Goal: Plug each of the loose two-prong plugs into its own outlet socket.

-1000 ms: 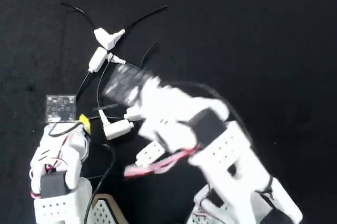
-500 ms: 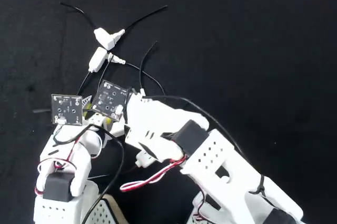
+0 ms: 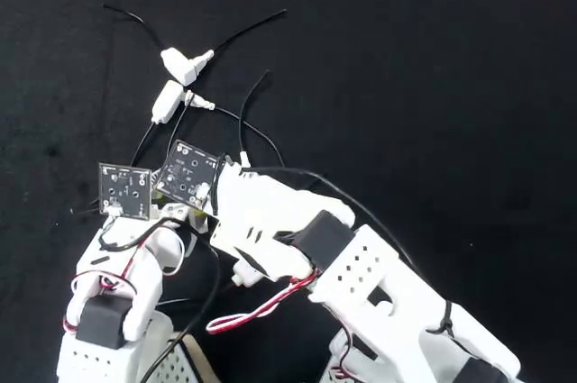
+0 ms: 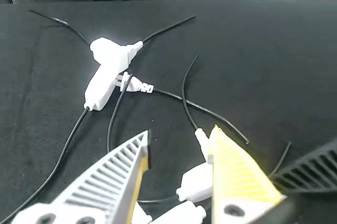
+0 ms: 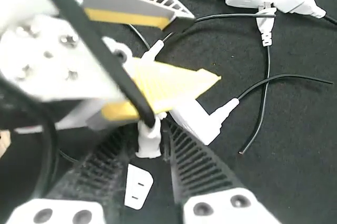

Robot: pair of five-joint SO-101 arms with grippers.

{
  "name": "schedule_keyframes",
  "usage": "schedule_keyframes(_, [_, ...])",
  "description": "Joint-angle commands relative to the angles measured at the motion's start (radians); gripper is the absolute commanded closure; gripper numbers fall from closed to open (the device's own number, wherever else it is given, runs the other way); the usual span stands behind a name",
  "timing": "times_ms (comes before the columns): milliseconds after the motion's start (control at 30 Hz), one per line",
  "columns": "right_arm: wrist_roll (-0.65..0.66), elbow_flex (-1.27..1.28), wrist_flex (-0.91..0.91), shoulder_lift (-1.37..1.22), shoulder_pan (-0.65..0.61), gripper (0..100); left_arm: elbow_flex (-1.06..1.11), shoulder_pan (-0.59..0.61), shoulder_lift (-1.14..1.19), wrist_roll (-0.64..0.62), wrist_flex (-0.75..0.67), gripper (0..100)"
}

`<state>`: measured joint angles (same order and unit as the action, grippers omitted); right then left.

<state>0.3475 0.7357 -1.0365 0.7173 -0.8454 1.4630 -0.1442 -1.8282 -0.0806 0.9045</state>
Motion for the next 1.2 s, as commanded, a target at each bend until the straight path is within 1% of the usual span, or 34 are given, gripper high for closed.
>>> schedule_keyframes(0, [-0.026, -0.005, 0.032, 0.021, 0.017, 98.7, -0.058, -0.058, 0.003, -0.009, 0.04, 80])
schedule_keyframes(200, [-0.026, -0.004, 0.031, 0.021, 0.017, 98.7, -0.05, -0.074, 0.003, 0.089, 0.06, 80])
schedule_keyframes(467, [-0.052, 0.042, 0.087, 0.022, 0.014, 98.7, -0.044, -0.076, 0.003, 0.095, 0.061, 80])
schedule_keyframes(533, [-0.054, 0.042, 0.087, 0.022, 0.015, 98.7, -0.051, -0.074, 0.003, 0.095, 0.089, 80])
schedule_keyframes(633, [-0.055, 0.035, 0.063, 0.018, 0.018, 98.7, -0.053, -0.071, 0.003, 0.095, 0.106, 80])
schedule_keyframes(733, [-0.098, 0.044, 0.025, 0.021, 0.031, 98.7, -0.051, -0.059, 0.003, 0.097, 0.109, 80])
schedule_keyframes(833, [-0.11, 0.076, 0.015, 0.021, 0.123, 98.7, -0.047, 0.021, 0.003, 0.103, 0.143, 80])
schedule_keyframes(967, [-0.11, 0.174, 0.034, 0.021, 0.222, 98.7, -0.045, 0.18, 0.003, 0.13, 0.195, 76])
schedule_keyframes(1067, [-0.121, 0.291, 0.103, 0.022, 0.238, 98.7, -0.008, 0.302, 0.003, 0.132, 0.195, 76])
schedule_keyframes(1167, [-0.17, 0.38, 0.169, 0.022, 0.241, 98.7, 0.027, 0.404, 0.003, 0.133, 0.203, 76])
